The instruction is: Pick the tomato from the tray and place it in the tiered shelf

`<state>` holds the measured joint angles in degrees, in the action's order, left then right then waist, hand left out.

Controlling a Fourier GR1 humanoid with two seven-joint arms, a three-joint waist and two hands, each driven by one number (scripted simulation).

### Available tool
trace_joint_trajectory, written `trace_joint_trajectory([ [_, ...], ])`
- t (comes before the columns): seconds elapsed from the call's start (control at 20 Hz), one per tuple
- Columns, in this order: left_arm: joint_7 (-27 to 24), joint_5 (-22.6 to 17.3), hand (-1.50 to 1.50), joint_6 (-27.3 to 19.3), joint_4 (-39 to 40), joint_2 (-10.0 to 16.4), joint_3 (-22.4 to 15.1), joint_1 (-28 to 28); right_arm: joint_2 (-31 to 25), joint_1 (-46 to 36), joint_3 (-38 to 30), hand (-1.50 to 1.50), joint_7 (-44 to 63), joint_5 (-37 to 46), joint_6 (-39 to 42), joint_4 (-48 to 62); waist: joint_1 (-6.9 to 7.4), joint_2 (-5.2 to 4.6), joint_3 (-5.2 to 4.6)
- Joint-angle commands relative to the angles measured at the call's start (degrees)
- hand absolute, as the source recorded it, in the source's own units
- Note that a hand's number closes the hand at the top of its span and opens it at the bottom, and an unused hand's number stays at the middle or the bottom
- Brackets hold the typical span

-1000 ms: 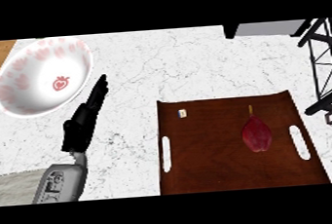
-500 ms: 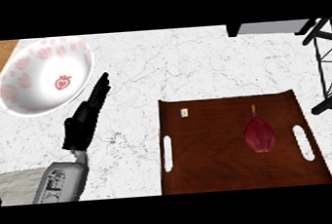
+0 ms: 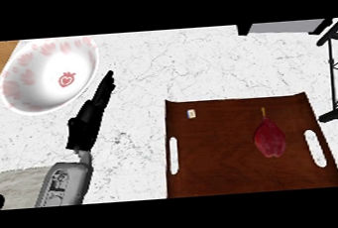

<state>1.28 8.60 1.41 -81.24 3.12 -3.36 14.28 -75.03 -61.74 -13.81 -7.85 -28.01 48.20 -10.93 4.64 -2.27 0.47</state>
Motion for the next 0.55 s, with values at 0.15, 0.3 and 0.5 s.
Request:
trace_joint_trajectory([
  [0.15, -0.84, -0.10, 0.00, 0.26, -0.22, -0.26, -0.37, -0.17, -3.88, 1.91, 1.74, -1.50, -0.04, 2.72, 3.89, 0.55, 0.58, -0.87, 0.36],
  [0.3, -0.77, 0.04, 0.00, 0.25, -0.56, 0.25, -0.13, -0.74, -4.80, 3.72, 2.72, -1.50, -2.54, 4.25, 4.55, -0.66, 0.69, -1.05, 0.68],
  [0.5, -0.92, -0.25, 0.00, -0.30, -0.38, -0.31, 0.32, 0.51, -4.25, 4.38, 2.37, -1.50, -2.58, 3.98, 6.40, -0.01, 0.16, -1.21, 0.82],
])
